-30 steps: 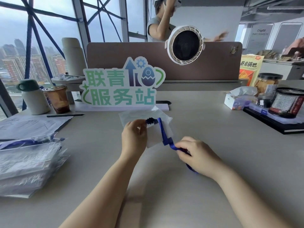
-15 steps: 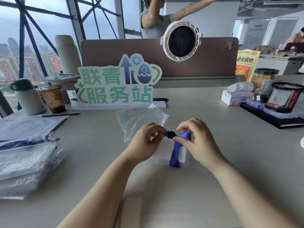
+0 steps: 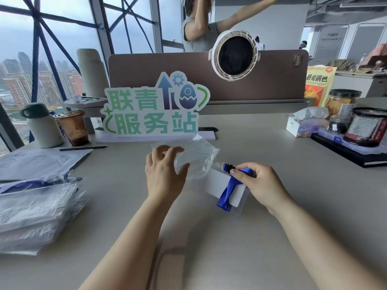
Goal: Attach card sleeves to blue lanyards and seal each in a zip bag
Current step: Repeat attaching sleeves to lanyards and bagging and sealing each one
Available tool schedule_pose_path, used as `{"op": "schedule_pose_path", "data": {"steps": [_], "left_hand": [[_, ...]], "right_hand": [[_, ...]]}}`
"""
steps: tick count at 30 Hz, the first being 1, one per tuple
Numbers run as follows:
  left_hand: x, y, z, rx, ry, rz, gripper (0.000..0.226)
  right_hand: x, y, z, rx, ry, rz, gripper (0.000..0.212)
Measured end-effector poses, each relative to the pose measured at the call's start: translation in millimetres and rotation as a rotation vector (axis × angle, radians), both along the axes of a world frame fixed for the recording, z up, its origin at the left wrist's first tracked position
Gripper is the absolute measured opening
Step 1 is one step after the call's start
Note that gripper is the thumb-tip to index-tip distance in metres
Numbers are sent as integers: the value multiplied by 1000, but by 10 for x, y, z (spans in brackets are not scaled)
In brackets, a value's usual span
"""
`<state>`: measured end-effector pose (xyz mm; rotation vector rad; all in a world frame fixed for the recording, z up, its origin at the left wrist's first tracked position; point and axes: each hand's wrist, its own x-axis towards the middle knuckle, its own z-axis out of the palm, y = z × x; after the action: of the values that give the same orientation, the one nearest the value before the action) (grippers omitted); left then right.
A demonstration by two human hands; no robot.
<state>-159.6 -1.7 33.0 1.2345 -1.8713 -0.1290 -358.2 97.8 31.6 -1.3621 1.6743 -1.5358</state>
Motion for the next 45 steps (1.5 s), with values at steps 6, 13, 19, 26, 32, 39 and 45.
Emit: {"op": "schedule_pose_path", "data": {"steps": [6,13,19,26,32,39,45], "left_hand": [[-28,-106,-40,160,-12,-26,32],[-162,142,-78,27,-80,-404,40],[-318,306,-73,24,-137,-610,55],[-342,329,-74,82,-114,-702,60],[-254,262,-63,121,-27,-632,59],[-212,270,-20,177,-5,-601,60],[-204,228,-33,197,70,-613,58]], "right_hand": [[1,-41,-29,67,-114,-19,4],[-55,-122,-88,55,-194,-209,10],[-87,-119,-66,24,-41,-443,23],[-36,-138,-83,57,21,-353,33],[6,-78,-113,94,142,-148,46],[9,-33,-131,-87,607,-193,16],[121,84,-73,-70,605,8,41]]}}
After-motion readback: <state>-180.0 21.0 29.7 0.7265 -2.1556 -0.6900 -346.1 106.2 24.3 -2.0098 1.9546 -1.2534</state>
